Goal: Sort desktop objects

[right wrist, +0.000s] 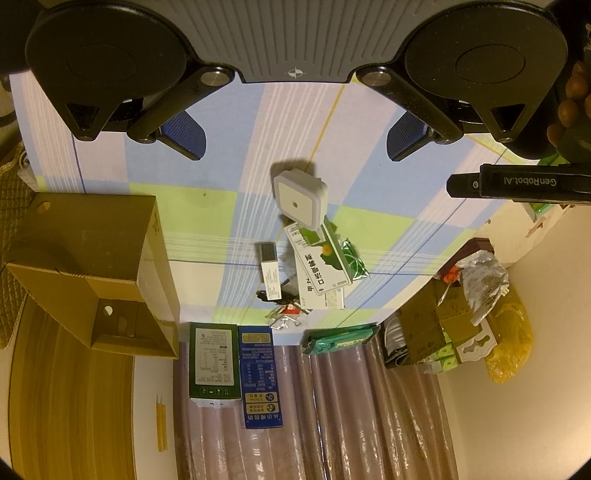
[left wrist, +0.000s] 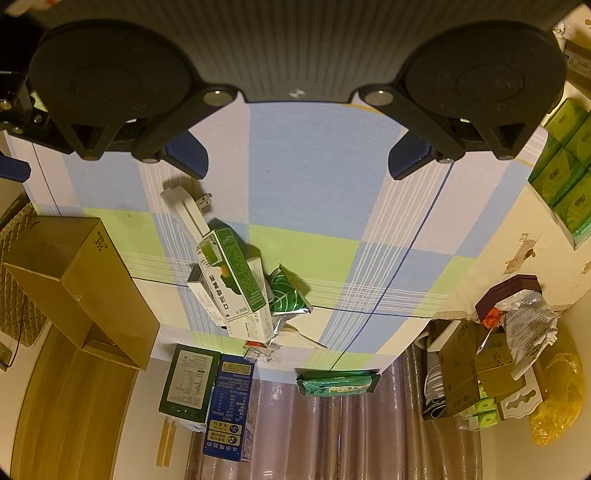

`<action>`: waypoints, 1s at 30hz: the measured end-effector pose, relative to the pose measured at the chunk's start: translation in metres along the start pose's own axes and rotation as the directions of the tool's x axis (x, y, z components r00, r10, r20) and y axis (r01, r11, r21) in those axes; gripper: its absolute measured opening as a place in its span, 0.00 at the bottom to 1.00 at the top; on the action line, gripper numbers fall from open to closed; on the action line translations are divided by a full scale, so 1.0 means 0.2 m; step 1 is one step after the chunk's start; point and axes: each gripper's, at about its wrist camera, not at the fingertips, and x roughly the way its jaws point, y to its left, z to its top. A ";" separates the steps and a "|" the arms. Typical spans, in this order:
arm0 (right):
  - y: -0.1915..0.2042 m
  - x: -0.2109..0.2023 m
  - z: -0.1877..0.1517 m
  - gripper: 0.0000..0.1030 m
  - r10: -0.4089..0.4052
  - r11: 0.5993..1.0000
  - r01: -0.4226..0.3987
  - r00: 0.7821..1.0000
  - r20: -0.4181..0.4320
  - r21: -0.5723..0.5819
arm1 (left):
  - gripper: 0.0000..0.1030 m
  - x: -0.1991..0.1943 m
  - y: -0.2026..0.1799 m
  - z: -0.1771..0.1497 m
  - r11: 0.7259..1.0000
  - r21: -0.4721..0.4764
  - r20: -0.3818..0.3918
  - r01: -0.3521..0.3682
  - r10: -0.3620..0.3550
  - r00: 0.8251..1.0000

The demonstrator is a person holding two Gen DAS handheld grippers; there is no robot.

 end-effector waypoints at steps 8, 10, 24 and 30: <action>0.00 0.00 0.00 0.98 0.000 1.000 0.000 1.000 -0.001 -0.001 | 0.99 0.00 0.00 0.00 1.000 0.000 0.000 0.001 -0.001 1.000; 0.00 0.00 0.00 0.98 -0.001 1.000 0.001 1.000 -0.003 -0.001 | 0.99 0.00 0.00 0.00 1.000 0.003 -0.001 0.002 -0.002 1.000; 0.01 0.08 0.01 0.98 -0.026 0.997 0.026 1.000 0.002 -0.070 | 0.99 0.07 0.04 0.12 0.995 0.095 -0.016 0.013 -0.012 1.000; -0.03 0.16 0.04 0.98 0.014 1.000 -0.015 1.000 -0.024 -0.027 | 0.99 0.11 0.11 0.17 0.993 0.114 0.000 0.041 -0.041 0.999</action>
